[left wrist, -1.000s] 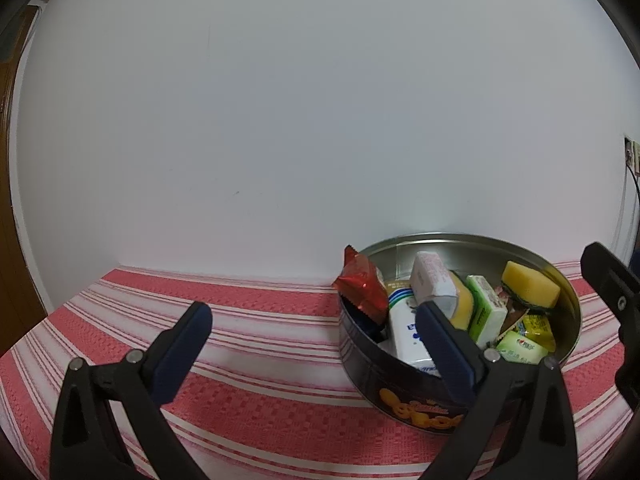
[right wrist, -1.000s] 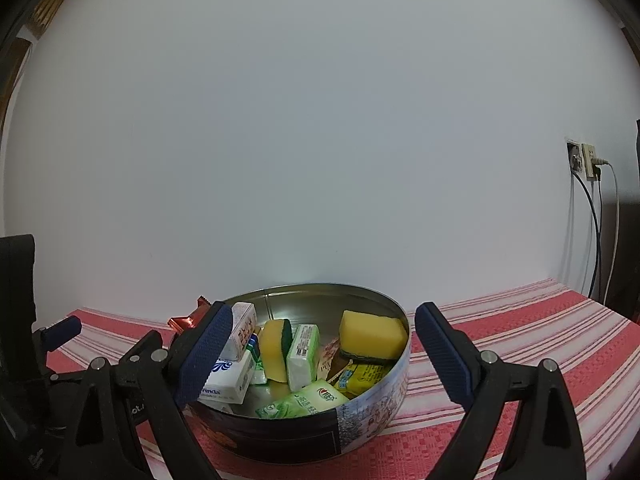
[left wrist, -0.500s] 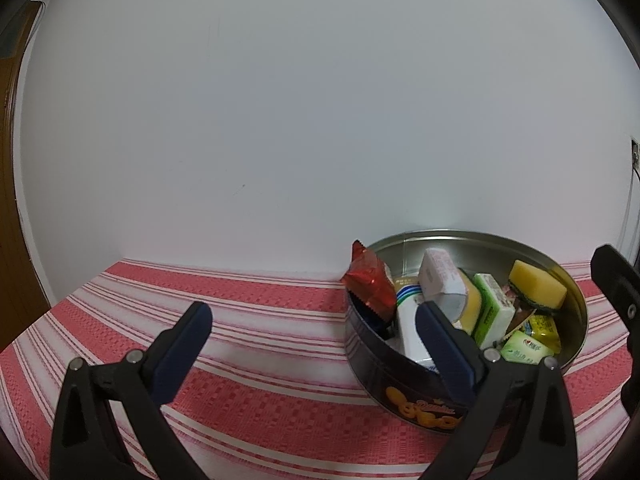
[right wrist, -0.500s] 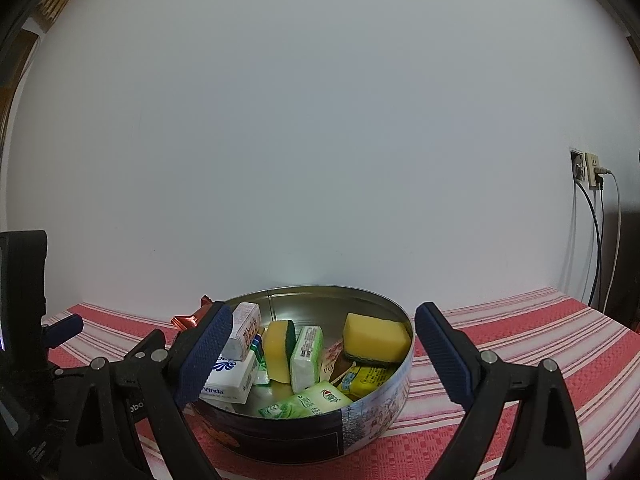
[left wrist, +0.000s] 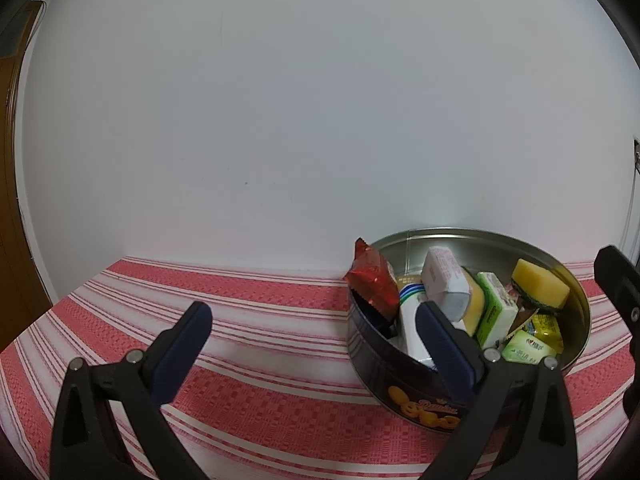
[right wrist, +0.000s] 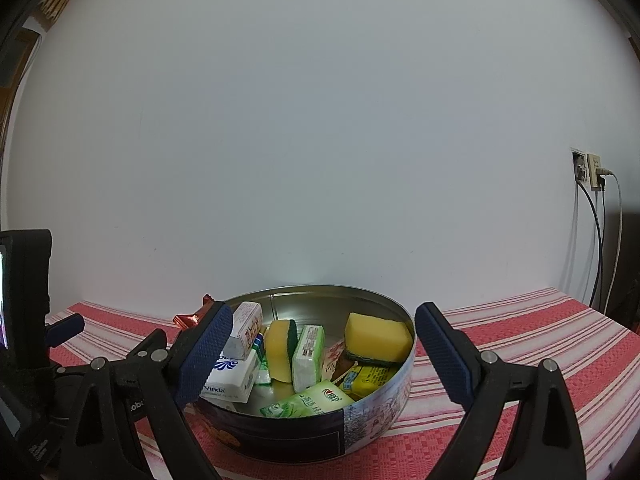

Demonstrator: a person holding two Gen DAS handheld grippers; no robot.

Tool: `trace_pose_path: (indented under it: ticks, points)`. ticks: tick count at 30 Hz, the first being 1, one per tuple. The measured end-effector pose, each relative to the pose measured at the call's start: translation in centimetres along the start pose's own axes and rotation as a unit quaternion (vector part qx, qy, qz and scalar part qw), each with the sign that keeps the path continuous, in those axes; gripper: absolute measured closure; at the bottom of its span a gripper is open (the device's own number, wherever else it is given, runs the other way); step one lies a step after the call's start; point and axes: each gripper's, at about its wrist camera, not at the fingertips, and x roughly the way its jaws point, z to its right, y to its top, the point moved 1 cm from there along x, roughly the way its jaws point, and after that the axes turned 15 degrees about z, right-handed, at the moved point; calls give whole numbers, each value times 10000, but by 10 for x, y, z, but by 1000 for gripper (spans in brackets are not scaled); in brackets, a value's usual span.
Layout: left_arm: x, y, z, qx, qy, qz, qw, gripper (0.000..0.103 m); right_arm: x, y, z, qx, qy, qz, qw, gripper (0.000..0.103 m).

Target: Organize objects

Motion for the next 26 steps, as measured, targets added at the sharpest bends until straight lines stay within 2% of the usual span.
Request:
trace_pose_path:
  ticks: [26]
  points:
    - [3, 0, 5, 43, 16, -23, 10000, 0, -9, 5, 1, 5, -34, -29, 10000, 9]
